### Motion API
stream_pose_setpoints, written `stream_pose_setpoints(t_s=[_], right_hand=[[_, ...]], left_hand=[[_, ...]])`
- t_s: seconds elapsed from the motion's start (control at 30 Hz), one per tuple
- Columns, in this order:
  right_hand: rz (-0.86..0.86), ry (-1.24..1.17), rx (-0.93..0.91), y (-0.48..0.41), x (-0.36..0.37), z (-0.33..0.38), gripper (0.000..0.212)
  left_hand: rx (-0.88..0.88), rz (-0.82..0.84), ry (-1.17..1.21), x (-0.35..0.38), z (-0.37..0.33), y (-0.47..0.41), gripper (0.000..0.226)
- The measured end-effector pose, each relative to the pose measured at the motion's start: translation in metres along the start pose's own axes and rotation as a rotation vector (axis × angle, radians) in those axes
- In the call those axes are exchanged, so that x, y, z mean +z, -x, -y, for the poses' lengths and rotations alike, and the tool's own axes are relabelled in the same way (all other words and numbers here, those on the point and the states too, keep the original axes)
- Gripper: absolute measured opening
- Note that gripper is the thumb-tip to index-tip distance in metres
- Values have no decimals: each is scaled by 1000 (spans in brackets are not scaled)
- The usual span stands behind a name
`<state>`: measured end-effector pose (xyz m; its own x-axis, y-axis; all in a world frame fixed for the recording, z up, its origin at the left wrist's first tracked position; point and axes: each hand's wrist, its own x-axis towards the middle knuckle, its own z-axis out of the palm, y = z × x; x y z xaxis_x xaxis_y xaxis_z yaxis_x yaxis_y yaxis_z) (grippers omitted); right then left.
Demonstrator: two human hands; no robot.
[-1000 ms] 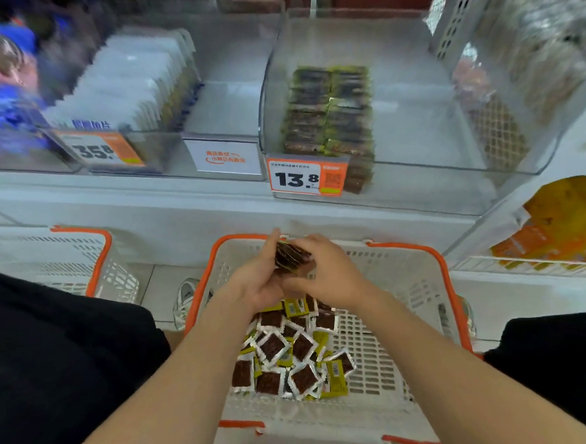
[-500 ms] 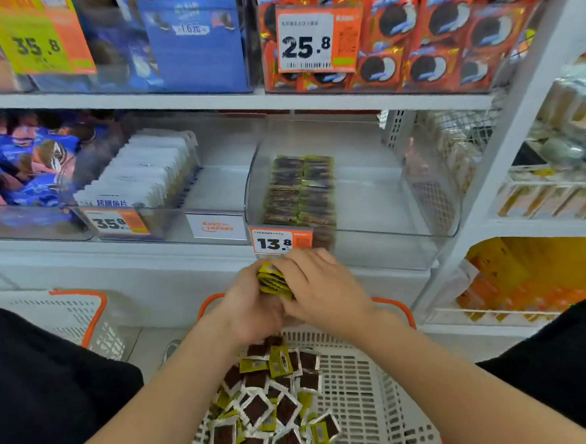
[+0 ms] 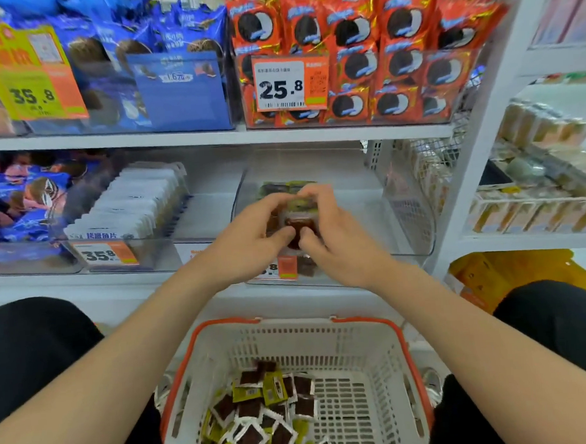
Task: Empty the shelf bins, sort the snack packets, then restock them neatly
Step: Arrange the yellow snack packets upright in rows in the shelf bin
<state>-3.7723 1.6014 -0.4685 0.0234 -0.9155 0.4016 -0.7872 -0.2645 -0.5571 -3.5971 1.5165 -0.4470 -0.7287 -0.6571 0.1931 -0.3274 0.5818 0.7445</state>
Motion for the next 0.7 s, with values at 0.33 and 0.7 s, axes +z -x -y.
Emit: stream_pose_setpoints(t_s=[0.33,0.7], right_hand=[[-25,-289,287,-20,-18,-21,31],[505,359,362,-34,-63,-80,34]], left_hand=[[-125,-30,480,12,7,-38,24],[156,426,-398,7,22,-95,29]])
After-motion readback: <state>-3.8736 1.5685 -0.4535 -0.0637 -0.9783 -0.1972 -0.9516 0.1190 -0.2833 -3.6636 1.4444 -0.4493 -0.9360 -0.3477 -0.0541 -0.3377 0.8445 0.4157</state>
